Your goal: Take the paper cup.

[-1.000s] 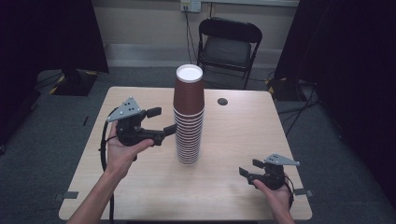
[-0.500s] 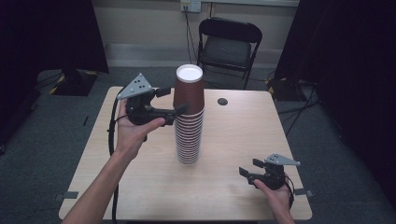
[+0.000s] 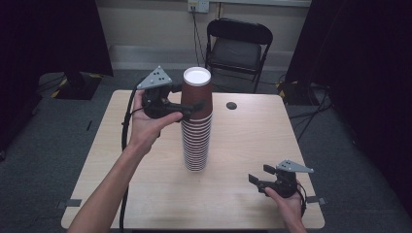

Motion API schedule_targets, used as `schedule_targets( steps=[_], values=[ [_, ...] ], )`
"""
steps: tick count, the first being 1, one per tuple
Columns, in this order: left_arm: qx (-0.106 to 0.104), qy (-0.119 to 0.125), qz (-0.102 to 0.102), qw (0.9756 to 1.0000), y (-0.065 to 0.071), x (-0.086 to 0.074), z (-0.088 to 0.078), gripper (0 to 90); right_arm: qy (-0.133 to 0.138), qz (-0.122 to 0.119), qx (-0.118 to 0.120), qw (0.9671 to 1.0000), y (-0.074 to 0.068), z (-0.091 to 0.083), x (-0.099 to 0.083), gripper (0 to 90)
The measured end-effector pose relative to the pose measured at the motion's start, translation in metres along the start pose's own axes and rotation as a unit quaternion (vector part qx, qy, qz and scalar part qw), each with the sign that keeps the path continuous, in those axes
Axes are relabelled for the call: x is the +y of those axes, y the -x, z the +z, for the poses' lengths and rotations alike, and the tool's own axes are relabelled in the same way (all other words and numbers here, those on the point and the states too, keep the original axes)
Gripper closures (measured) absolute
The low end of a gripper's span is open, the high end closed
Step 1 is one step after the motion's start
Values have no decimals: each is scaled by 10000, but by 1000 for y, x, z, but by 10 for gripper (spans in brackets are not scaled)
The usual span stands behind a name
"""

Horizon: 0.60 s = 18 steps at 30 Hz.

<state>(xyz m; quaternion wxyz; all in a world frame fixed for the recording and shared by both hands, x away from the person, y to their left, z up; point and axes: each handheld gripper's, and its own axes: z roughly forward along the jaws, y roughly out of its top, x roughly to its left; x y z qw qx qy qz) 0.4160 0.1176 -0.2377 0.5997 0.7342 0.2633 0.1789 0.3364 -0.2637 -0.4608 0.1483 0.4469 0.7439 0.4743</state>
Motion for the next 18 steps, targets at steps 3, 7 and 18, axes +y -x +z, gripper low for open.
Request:
schedule_targets(
  steps=[3,7,18],
  values=[
    [45,-201,65,9998,1,2,9,127,31,10,26,10000,0,0,0,189],
    [25,-257,-28,9997,0,1,17,123,-13,-14,17,10000,0,0,0,194],
    [196,-453,39,9988,3,-6,34,91,6,-24,45,10000,0,0,0,207]
  ],
)
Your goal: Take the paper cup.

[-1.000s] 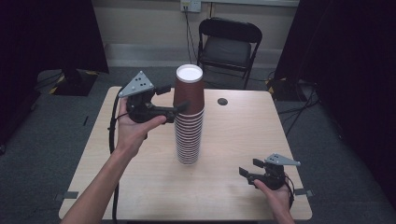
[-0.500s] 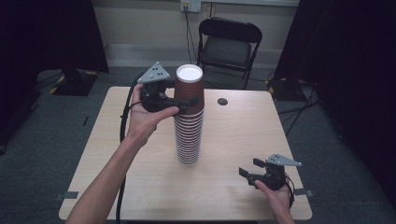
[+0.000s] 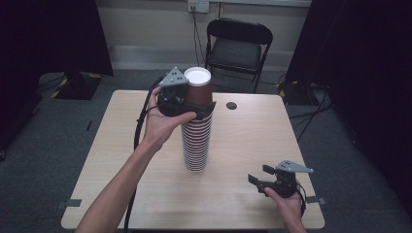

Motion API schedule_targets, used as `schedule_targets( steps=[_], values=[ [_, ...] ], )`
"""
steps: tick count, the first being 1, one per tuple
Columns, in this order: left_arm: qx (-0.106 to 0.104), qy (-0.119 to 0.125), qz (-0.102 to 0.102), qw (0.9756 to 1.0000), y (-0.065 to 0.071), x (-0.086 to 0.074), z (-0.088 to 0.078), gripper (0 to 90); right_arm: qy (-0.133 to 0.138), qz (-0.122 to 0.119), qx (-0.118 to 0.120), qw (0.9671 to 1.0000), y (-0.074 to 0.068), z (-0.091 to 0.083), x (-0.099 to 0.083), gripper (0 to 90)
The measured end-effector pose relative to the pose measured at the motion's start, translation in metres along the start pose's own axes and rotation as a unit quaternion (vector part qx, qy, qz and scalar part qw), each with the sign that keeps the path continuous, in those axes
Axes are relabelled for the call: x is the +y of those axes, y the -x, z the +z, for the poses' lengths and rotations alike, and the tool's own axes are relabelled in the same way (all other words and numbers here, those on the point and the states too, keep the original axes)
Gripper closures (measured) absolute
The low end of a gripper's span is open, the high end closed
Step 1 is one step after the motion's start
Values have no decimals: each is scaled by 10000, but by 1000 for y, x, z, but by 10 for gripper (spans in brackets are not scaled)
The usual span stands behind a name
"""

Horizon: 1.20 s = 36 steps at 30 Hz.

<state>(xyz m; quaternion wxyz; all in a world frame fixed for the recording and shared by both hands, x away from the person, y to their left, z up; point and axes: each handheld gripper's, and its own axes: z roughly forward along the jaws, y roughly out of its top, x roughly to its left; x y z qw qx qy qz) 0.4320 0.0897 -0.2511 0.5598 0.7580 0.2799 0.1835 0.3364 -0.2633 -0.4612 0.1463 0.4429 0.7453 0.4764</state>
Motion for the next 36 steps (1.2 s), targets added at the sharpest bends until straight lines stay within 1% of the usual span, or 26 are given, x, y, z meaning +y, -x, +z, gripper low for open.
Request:
schedule_targets(
  steps=[1,2,3,5,6,10,13,16,17,27,29,32,34,36],
  values=[
    [-22,21,-61,10000,-1,-3,2,91,5,-14,3,10000,0,0,0,207],
    [-22,21,-61,10000,-1,-3,2,89,5,-14,3,10000,0,0,0,207],
    [-75,21,-119,9999,-2,-5,4,89,-22,-24,10,10000,-1,-1,0,207],
    [-64,44,-129,9999,-2,-6,5,83,-19,-27,10,10000,-1,0,0,207],
    [-69,24,-87,9999,-2,-7,5,83,-22,-29,23,10000,-1,0,0,207],
    [-67,78,-143,9998,-2,-9,5,86,-18,-32,21,10000,-1,0,0,207],
    [-76,109,-124,9998,-3,-10,5,87,-20,-66,10,10000,-1,0,0,208],
    [-81,86,-118,9999,-2,-9,6,89,-61,-70,22,10000,-2,1,0,215],
    [-86,79,-73,9999,-2,-8,5,93,-54,-69,43,10000,-3,1,0,216],
    [-80,17,-84,9999,-2,-6,5,102,-59,-68,28,10000,-1,1,0,215],
    [-89,39,-74,9999,-2,-6,5,102,-60,-71,23,10000,-1,1,0,215],
    [-37,175,-72,9998,-1,-3,2,108,-52,-44,21,10000,-1,1,0,215],
    [-46,188,-48,9998,-1,-1,1,108,-54,-38,25,10000,-1,1,0,215],
    [2,204,-42,9998,0,1,0,108,-67,-37,17,10000,-1,1,0,217]
  ],
)
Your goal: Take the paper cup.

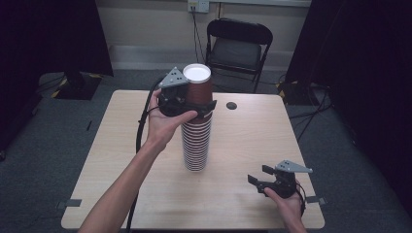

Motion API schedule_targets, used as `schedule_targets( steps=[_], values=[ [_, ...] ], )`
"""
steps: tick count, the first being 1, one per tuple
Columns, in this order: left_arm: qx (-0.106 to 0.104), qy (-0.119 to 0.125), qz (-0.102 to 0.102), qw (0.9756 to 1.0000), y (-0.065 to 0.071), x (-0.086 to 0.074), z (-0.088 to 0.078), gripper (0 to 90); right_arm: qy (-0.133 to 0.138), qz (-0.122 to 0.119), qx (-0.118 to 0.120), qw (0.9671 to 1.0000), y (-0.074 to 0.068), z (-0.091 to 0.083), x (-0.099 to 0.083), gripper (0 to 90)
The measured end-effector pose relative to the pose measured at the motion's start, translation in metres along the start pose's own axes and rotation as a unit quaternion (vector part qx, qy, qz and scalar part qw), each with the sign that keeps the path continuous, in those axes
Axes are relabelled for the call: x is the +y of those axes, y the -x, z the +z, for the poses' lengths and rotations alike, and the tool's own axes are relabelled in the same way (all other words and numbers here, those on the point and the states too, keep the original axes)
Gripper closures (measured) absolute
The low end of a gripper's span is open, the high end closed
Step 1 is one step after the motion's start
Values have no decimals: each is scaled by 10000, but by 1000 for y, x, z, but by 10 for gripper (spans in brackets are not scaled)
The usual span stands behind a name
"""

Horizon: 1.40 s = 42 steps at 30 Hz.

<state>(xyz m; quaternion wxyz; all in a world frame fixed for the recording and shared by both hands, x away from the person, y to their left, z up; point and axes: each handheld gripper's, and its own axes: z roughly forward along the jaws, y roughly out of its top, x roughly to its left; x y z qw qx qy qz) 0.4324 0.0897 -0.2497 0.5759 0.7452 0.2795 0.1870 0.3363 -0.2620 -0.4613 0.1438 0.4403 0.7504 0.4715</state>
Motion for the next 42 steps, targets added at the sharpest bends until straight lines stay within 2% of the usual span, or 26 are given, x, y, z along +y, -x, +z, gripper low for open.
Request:
schedule_targets(
  steps=[6,14,18,23,27,29,34,35,39,42],
  values=[
    [-2,62,43,10000,2,6,0,108,0,-13,28,10000,0,1,0,221],
    [-38,267,7,9996,1,10,-2,108,9,6,-5,10000,0,1,0,220],
    [-84,517,-105,9986,0,13,-4,108,5,11,-2,10000,0,0,0,220],
    [-34,635,-72,9979,1,18,-6,109,10,23,-15,10000,0,0,0,220],
    [-43,724,39,9974,3,24,-9,109,74,-8,-23,10000,-1,-1,0,226],
    [7,830,-16,9965,5,30,-11,109,99,-2,-19,9999,0,-3,1,226],
    [59,897,-19,9959,6,35,-14,108,88,35,-12,10000,0,-2,0,224],
    [57,969,-42,9953,8,37,-14,108,91,27,-4,10000,0,-2,0,223],
    [59,1002,-20,9949,9,39,-15,108,71,26,-9,10000,-1,-1,0,223],
    [-27,1081,-31,9941,7,41,-18,110,88,24,-4,10000,0,-1,0,222]
  ],
)
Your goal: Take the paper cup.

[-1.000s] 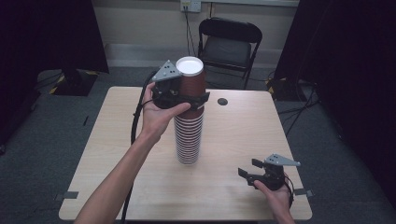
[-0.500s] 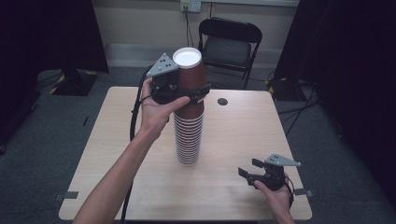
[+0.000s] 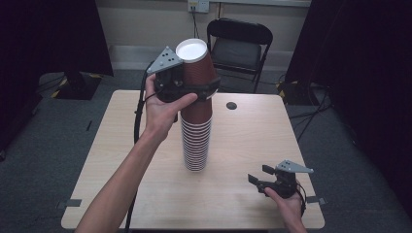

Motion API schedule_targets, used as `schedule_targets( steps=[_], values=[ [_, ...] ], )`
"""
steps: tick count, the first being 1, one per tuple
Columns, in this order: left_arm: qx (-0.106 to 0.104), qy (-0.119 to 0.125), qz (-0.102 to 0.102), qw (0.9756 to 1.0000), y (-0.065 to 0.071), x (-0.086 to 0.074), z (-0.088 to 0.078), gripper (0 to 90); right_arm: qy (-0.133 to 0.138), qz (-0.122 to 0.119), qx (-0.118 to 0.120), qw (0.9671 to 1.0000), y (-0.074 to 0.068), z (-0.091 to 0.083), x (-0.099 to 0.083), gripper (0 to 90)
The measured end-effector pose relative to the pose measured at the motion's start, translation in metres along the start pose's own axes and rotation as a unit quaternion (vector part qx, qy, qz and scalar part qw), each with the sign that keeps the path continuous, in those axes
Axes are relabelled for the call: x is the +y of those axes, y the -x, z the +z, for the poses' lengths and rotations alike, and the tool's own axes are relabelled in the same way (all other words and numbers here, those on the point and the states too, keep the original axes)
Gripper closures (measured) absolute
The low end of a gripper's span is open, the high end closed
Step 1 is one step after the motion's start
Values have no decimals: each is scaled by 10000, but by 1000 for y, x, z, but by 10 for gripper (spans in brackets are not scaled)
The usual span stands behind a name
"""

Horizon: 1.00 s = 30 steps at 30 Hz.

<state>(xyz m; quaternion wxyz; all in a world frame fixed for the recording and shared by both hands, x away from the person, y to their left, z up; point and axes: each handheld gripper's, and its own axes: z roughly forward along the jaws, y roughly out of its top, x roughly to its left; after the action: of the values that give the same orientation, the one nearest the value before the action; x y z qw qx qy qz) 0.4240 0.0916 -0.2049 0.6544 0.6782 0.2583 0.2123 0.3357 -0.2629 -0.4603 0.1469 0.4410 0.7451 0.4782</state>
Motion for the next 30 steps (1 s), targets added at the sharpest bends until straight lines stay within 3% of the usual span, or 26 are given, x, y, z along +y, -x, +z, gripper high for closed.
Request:
schedule_targets(
  steps=[7,12,24,27,30],
  values=[
    [46,182,127,9997,3,10,-11,110,-21,-12,29,10000,-1,1,0,222],
    [89,244,100,9996,0,13,-20,110,-16,-5,25,10000,-1,1,0,222],
    [189,258,37,9995,-11,8,-46,111,-38,-19,36,10000,-3,3,0,222],
    [304,388,17,9988,-12,5,-56,112,-55,-21,36,10000,-3,3,0,222],
    [405,333,74,9986,-12,2,-65,111,-54,-51,36,10000,-5,3,0,222]
  ],
)
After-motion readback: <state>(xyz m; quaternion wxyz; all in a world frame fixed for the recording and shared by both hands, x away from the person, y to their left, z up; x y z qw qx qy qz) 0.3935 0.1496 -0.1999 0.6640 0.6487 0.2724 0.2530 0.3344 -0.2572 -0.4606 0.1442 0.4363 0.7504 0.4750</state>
